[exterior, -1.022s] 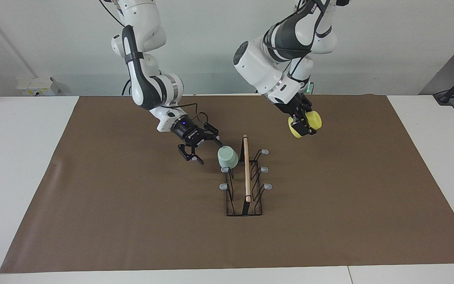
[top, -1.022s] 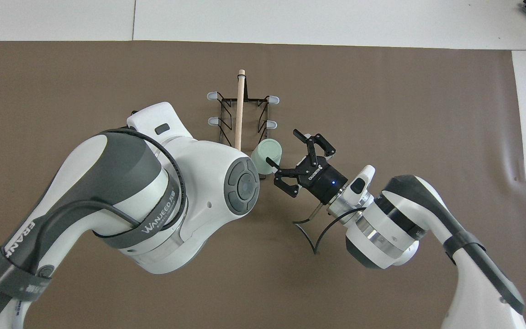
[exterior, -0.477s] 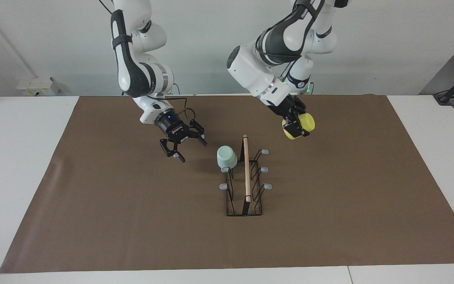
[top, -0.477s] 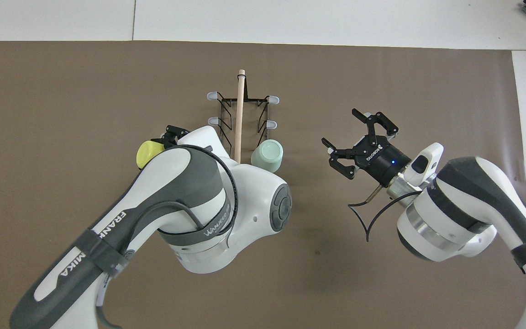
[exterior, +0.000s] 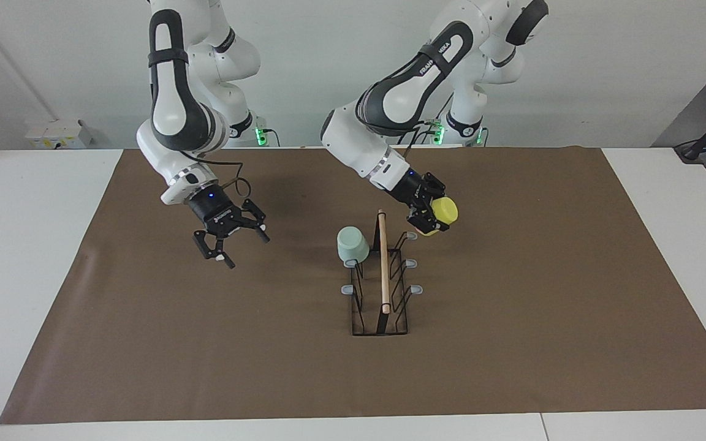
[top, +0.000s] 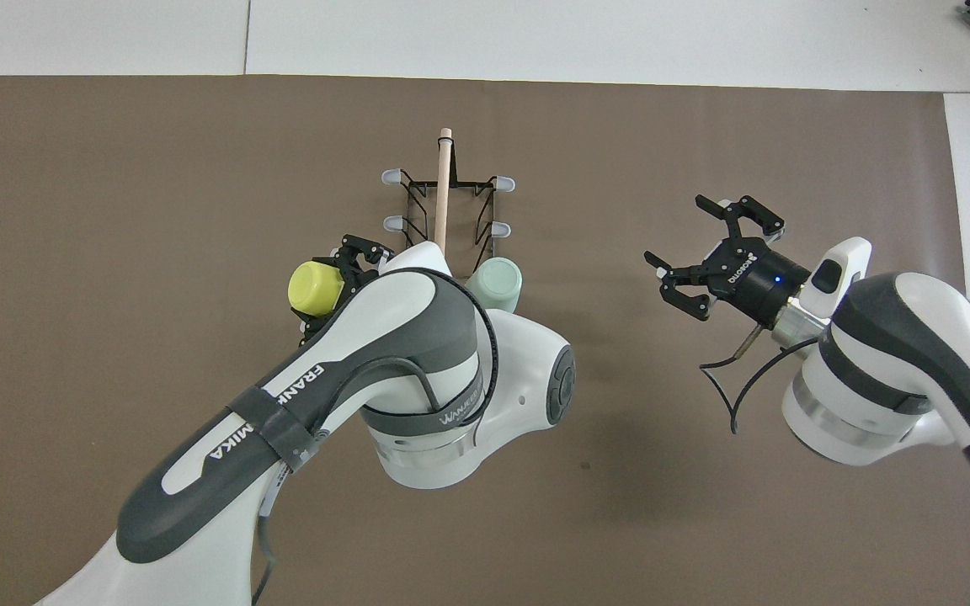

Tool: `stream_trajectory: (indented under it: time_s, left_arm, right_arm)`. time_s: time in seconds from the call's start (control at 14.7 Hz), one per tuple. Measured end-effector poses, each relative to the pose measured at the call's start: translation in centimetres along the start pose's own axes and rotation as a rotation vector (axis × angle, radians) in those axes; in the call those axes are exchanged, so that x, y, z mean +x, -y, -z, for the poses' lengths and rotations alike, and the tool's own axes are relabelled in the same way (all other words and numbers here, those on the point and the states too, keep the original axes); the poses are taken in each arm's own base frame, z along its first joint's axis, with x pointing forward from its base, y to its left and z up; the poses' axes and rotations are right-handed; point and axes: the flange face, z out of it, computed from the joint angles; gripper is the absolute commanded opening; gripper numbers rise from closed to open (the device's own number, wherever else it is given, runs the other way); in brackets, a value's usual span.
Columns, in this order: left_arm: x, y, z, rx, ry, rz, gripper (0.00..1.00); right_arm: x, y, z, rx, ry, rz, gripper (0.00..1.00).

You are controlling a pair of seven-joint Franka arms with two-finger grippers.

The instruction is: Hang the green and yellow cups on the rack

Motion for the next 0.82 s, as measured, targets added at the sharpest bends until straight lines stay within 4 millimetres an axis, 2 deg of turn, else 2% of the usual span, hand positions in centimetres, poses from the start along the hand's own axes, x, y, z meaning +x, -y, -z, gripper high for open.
stream_trajectory:
  time_s: [0.14,0.61,0.82]
  left_arm:
    - [0.1,-0.8,0.4,-0.018,0.003,0.01,0.21]
    - [-1.9,-2.5,0.7,-0.05,0.019,-0.004,0.21]
    - [-2.5,-2.4,1.4,-0.061,0.025,-0.011,0.22]
  right_arm:
    - [0.2,-1.6,0.9,0.01,0.057,0.01,1.0]
    - [0.5,-7.0,4.3,-0.017,0.277,0.009,1.0]
    - [0.8,-8.2,5.2,-0.037,0.36,-0.019,1.0]
